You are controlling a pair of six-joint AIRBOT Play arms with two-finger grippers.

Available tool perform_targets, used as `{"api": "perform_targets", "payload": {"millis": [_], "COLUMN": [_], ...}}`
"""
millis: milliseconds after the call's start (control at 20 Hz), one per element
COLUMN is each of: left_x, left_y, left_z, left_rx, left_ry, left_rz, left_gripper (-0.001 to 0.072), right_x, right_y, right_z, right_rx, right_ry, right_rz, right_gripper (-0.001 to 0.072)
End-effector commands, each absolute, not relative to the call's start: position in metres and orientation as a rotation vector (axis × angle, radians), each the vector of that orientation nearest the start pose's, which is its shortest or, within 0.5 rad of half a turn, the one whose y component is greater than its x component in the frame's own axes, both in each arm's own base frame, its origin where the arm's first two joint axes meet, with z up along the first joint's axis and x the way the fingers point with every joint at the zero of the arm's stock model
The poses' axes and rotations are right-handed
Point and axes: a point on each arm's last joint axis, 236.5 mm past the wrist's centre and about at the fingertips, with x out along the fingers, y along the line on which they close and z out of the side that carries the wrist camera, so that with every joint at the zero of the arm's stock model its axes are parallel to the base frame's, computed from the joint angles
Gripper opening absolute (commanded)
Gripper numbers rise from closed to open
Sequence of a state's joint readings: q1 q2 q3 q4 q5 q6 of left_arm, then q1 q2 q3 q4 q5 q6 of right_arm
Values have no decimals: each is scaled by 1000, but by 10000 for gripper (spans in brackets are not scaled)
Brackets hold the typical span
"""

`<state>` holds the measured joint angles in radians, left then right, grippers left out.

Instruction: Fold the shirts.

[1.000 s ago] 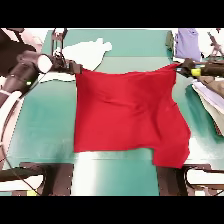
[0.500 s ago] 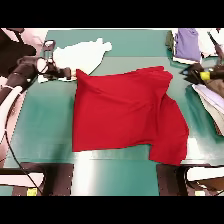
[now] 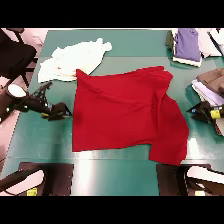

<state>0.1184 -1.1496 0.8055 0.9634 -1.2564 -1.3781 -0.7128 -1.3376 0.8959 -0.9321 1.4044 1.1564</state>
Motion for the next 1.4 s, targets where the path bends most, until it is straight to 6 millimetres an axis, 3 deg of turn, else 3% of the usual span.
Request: {"api": "perform_targets", "payload": {"millis": [0,150,350,550,650,700,750,800,1000,1150,1350], "left_x": [239,223,218,219,218,217,212,206,187,172,154], "left_y": [-120,-122,-123,-122,-120,-117,-112,-105,-81,-79,-102], "left_z": [-33,-44,-44,-45,-47,-49,-52,-57,-69,-67,-77], "left_rx": [-642,-661,-656,-648,-635,-619,-593,-566,-480,-469,-597], "left_ry": [1545,1590,1606,1601,1603,1611,1634,1667,1762,1826,1855], "left_rz": [-466,-460,-478,-479,-471,-465,-452,-422,-322,-323,-356], "left_gripper": [664,662,660,661,660,660,660,660,659,660,660], "right_x": [255,250,239,224,215,209,210,217,255,268,276], "right_y": [-64,-72,-68,-54,-36,-28,-22,-16,-20,-26,-29], "right_z": [-73,-85,-84,-83,-89,-94,-101,-105,-101,-86,-75], "right_rx": [861,827,835,866,873,872,859,850,819,790,779], "right_ry": [1449,1462,1512,1558,1593,1618,1617,1595,1476,1452,1440], "right_rz": [98,51,59,78,106,121,132,150,145,167,183], "right_gripper": [520,520,518,505,500,475,398,350,38,22,22]}}
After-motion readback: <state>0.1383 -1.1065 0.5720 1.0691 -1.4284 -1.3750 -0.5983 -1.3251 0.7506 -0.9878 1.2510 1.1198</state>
